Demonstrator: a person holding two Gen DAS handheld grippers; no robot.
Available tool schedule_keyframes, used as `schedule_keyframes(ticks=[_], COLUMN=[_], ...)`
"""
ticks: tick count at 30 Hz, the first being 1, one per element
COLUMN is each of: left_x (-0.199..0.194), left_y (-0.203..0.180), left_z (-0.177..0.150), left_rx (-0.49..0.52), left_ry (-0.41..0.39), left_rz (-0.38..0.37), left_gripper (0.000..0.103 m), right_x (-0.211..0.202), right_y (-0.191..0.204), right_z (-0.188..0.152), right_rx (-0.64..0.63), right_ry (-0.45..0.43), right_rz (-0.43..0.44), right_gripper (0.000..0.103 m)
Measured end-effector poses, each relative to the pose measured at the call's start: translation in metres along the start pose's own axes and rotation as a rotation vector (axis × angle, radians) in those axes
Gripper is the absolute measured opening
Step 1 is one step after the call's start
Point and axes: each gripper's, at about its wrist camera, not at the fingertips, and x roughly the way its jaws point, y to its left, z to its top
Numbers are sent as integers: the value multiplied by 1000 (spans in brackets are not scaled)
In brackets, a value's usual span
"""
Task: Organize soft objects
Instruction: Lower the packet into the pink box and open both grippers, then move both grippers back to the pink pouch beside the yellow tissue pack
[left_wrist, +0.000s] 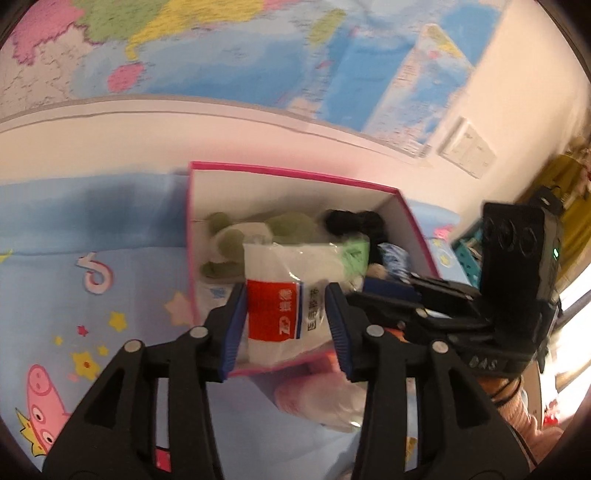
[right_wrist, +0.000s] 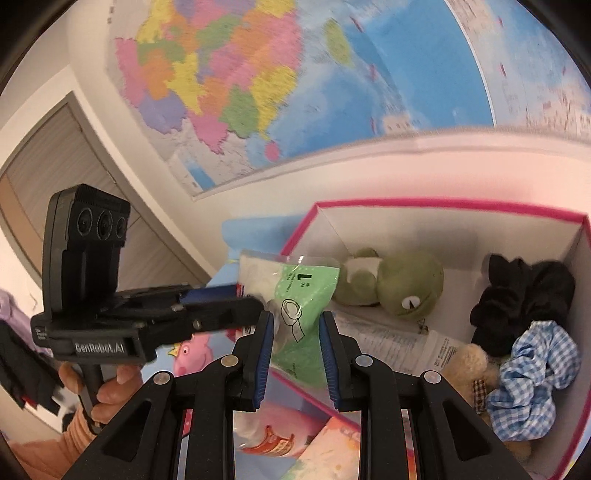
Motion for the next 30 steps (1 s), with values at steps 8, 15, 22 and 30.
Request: schedule_keyframes(ticks=[8, 15, 22, 30], left_x=[-1, -24, -63, -59], left_y=[20, 9, -19, -52], left_z=[4, -12, -62, -125], left_rx=[-61, -13, 82, 199], left_ry=[-9, -76, -124, -30], left_rz=[98, 133, 60, -11], left_gripper=[48, 48, 56, 56], right_x=[12, -5, -51, -81], right_y=[-7, 3, 27, 33], right_z=[-3, -13, -42, -110], right_rx=[22, -25, -117, -121], right_ry=[53, 42, -6, 74], right_rz=[-79, -93, -44, -12], right_gripper=[31, 37, 46, 47])
